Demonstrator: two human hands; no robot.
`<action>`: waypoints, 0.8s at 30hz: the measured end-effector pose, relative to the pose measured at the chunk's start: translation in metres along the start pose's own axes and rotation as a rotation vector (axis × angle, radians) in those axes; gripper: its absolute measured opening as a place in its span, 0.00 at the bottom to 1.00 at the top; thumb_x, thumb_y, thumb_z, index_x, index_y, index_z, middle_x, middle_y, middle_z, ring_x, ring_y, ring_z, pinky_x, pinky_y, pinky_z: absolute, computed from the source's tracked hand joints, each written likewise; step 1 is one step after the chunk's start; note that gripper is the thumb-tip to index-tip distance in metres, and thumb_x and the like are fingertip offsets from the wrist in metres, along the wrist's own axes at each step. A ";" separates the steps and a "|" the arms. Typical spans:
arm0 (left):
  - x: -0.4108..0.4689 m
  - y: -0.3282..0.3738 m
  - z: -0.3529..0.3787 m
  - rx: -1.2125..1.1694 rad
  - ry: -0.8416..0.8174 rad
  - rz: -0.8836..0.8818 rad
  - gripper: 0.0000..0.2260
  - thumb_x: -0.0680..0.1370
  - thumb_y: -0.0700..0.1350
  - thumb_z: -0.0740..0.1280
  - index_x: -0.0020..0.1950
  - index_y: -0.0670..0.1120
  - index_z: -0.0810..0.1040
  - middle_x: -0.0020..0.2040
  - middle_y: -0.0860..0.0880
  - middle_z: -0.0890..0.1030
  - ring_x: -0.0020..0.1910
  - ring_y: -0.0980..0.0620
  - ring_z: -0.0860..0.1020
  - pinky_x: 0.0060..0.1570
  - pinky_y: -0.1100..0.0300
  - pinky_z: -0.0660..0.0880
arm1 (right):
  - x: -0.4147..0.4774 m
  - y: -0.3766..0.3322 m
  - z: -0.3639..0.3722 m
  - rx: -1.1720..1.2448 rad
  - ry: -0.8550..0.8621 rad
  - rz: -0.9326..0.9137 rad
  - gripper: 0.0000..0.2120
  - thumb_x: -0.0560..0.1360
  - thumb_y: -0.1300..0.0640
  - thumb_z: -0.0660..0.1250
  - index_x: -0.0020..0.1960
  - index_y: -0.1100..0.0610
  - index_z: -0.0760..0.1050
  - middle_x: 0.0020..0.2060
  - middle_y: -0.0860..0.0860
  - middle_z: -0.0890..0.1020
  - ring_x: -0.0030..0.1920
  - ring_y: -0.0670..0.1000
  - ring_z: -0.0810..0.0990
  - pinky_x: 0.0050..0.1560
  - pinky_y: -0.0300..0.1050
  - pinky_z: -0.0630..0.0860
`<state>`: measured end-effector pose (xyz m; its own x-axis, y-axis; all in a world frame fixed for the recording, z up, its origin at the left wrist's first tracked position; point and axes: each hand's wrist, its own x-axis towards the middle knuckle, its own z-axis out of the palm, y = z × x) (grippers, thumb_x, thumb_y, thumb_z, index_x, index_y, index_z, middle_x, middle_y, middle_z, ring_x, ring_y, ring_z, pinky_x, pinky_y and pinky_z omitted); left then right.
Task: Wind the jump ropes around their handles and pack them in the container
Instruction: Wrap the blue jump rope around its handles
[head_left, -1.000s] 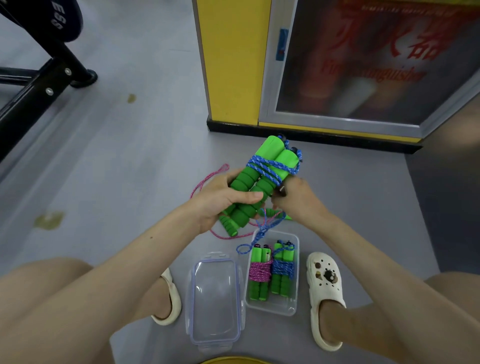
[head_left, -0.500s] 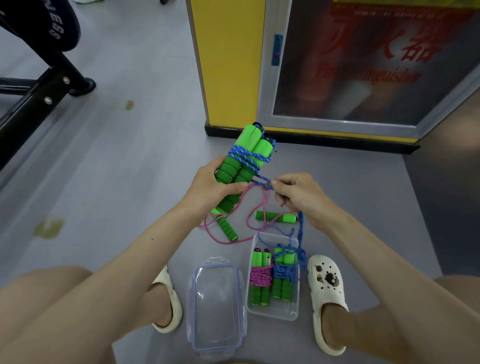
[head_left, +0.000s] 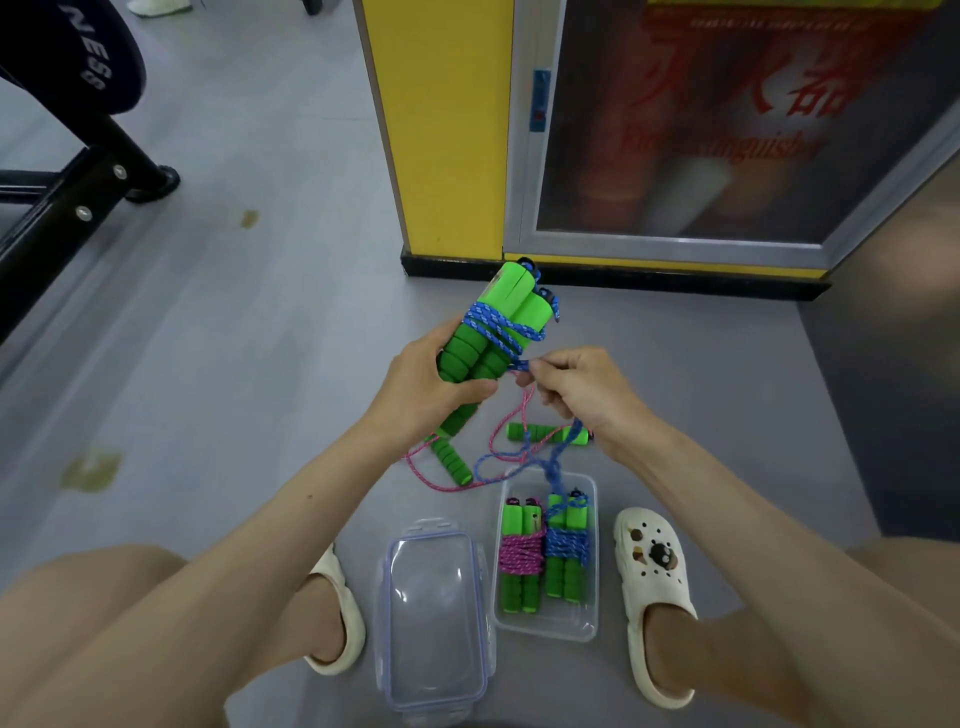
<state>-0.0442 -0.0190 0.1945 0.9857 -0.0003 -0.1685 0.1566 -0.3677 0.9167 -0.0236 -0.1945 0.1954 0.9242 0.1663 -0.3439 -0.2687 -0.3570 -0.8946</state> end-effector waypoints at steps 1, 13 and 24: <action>0.000 0.000 0.000 0.021 0.001 0.008 0.24 0.70 0.39 0.75 0.61 0.58 0.74 0.47 0.55 0.83 0.46 0.51 0.82 0.51 0.46 0.80 | 0.000 0.000 0.001 0.007 0.003 0.002 0.13 0.79 0.58 0.61 0.43 0.64 0.81 0.25 0.48 0.72 0.26 0.43 0.67 0.29 0.33 0.62; -0.007 -0.007 0.015 0.680 0.249 0.198 0.29 0.75 0.50 0.69 0.74 0.58 0.62 0.49 0.48 0.83 0.46 0.41 0.80 0.39 0.56 0.71 | 0.001 0.001 0.018 -0.088 -0.116 -0.042 0.10 0.79 0.58 0.63 0.44 0.61 0.80 0.25 0.50 0.75 0.23 0.44 0.71 0.27 0.35 0.67; -0.012 -0.016 0.021 0.926 0.360 0.353 0.33 0.65 0.39 0.77 0.69 0.45 0.72 0.37 0.45 0.80 0.30 0.43 0.77 0.28 0.62 0.60 | 0.006 -0.001 0.023 0.038 -0.191 -0.016 0.07 0.79 0.63 0.62 0.45 0.63 0.77 0.31 0.53 0.78 0.24 0.42 0.75 0.28 0.33 0.72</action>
<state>-0.0596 -0.0328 0.1738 0.9500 -0.0256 0.3111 -0.1022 -0.9672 0.2324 -0.0244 -0.1722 0.1882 0.8609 0.3445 -0.3744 -0.2681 -0.3183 -0.9093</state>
